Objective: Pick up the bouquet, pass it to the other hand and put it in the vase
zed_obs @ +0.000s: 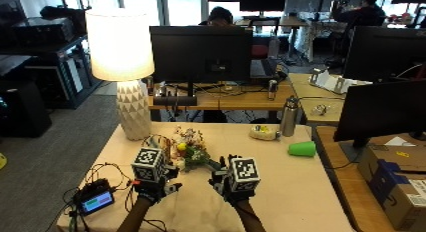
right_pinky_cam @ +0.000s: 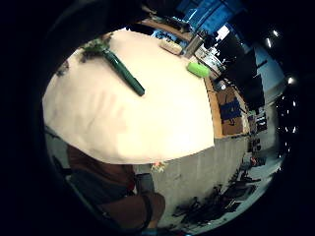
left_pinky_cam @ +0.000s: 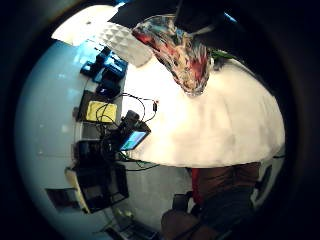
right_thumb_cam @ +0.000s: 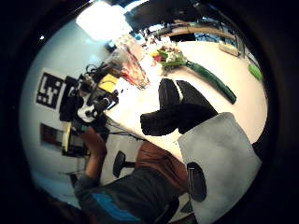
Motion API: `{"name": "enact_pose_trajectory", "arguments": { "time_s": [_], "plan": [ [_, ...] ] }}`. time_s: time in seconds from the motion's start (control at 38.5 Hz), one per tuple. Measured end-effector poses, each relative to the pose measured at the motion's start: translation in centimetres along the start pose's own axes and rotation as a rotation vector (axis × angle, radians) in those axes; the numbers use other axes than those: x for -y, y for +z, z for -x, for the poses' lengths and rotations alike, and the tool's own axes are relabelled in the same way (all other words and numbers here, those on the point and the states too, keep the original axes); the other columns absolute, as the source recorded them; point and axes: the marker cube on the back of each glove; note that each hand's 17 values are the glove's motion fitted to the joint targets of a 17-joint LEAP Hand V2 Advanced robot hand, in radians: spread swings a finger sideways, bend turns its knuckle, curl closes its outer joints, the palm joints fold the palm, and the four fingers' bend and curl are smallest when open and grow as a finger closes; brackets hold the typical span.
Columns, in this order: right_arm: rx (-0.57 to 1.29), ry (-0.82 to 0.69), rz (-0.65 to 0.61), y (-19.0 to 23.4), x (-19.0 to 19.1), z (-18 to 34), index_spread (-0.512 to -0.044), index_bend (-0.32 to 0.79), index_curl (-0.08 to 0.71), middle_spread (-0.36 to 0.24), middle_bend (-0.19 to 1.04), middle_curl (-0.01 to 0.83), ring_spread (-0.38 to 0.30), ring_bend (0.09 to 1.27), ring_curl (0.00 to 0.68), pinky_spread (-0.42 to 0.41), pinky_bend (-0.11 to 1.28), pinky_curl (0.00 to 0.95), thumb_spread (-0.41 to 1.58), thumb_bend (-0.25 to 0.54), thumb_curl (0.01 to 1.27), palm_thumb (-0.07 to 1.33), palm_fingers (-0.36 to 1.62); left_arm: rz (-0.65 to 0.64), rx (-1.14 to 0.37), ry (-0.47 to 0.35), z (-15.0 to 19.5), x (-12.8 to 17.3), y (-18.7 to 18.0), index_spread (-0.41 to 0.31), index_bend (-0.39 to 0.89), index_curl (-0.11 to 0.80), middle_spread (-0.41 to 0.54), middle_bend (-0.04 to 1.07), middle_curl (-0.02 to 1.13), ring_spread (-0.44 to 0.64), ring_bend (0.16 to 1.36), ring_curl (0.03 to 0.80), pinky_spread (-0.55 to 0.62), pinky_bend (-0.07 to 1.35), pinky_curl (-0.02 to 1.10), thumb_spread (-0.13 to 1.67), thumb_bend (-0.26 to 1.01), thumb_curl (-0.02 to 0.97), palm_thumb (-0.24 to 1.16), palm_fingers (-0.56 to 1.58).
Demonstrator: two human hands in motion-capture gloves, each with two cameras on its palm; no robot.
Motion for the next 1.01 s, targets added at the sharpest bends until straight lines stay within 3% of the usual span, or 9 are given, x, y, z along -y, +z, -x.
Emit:
{"name": "enact_pose_trajectory", "arguments": {
  "time_s": [0.16, 0.34, 0.7, 1.01],
  "plan": [
    [-0.009, -0.016, -0.023, 0.0, 0.1, 0.7, -0.266, 0.15, 0.12, 0.032, 0.26, 0.13, 0.145, 0.28, 0.113, 0.26, 0.43, 0.168, 0.74, 0.268, 0.14, 0.45, 0.41, 0.016, -0.016, -0.001, 0.6, 0.1, 0.4, -0.082, 0.15, 0.104, 0.058, 0.2, 0.14, 0.2, 0.49, 0.165, 0.33, 0.33, 0.13, 0.65, 0.01, 0.077, 0.08, 0.42],
    [-0.025, -0.014, -0.008, -0.3, -0.2, 0.9, -0.32, 0.14, 0.163, 0.04, 0.27, 0.186, 0.184, 0.28, 0.148, 0.319, 0.44, 0.217, 0.97, 0.238, 0.19, 0.47, 0.38, 0.014, -0.04, -0.011, 1.0, 0.1, 0.0, -0.094, 0.14, 0.151, 0.074, 0.19, 0.19, 0.26, 0.52, 0.204, 0.41, 0.34, 0.18, 0.84, -0.01, 0.127, 0.09, 0.38],
    [-0.038, -0.024, 0.026, 0.4, 0.2, 1.2, -0.348, 0.13, 0.202, 0.045, 0.26, 0.255, 0.211, 0.29, 0.189, 0.353, 0.45, 0.268, 1.12, 0.15, 0.26, 0.5, 0.34, 0.02, -0.051, -0.031, 1.6, -0.2, -0.1, -0.101, 0.14, 0.212, 0.089, 0.19, 0.25, 0.29, 0.54, 0.235, 0.46, 0.34, 0.24, 0.96, -0.02, 0.193, 0.07, 0.34],
    [-0.023, 0.044, -0.002, 2.2, 2.3, -3.3, -0.339, 0.1, 0.196, 0.052, 0.25, 0.293, 0.228, 0.31, 0.218, 0.366, 0.51, 0.308, 1.14, 0.065, 0.3, 0.52, 0.26, -0.033, -0.064, -0.042, 2.5, -0.7, -0.2, -0.095, 0.13, 0.234, 0.095, 0.2, 0.29, 0.3, 0.56, 0.251, 0.47, 0.35, 0.27, 0.98, -0.03, 0.228, 0.06, 0.32]
  ]
}}
